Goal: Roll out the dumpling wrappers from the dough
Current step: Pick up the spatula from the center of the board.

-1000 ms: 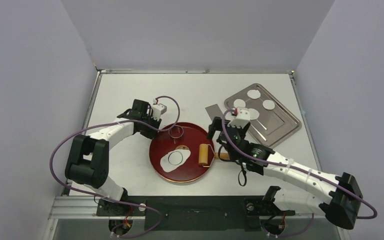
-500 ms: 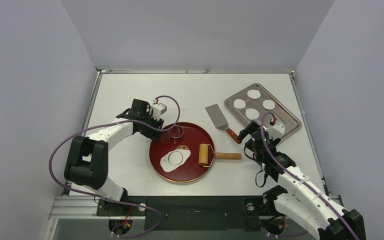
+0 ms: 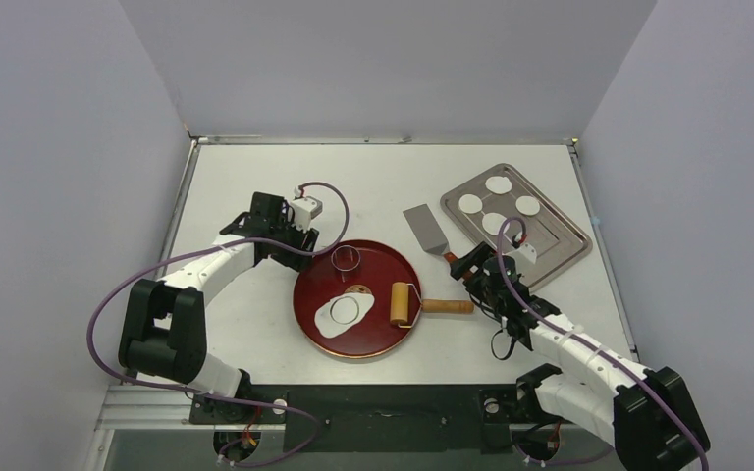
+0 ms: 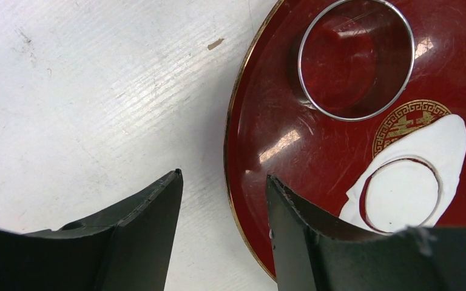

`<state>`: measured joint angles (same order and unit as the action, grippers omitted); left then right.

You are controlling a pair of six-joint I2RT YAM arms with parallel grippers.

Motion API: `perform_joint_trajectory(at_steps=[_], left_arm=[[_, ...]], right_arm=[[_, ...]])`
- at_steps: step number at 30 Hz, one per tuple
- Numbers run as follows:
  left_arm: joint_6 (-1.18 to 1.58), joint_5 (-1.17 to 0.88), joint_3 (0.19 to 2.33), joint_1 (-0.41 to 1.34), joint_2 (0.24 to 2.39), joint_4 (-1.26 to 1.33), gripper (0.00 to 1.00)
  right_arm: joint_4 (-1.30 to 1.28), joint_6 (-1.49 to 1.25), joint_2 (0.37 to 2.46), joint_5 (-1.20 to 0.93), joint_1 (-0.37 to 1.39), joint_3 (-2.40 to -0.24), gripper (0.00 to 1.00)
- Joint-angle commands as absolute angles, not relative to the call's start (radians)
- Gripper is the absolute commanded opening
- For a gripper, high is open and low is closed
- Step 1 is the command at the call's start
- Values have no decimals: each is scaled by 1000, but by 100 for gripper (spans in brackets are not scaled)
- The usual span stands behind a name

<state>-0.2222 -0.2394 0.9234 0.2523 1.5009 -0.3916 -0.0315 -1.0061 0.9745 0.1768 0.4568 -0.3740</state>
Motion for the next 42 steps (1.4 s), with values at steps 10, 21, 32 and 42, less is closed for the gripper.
perform_joint_trajectory(at_steps=[10,21,32,42], left_arm=[[-225,-265,928,243,1476,-364,50],[-225,-261,924,243,1471,-363,51],[-230,-261,922,239,1464,-360,50],[-235,-267,938,232,1470,-377,51]], right_arm=[[218,-1104,1068,186,450,-339,57],[236,-1107,1094,206,444,-329,25],[128,-1000,1053,221,438,-373,0],[3,-920,923,177,436,-396,0]])
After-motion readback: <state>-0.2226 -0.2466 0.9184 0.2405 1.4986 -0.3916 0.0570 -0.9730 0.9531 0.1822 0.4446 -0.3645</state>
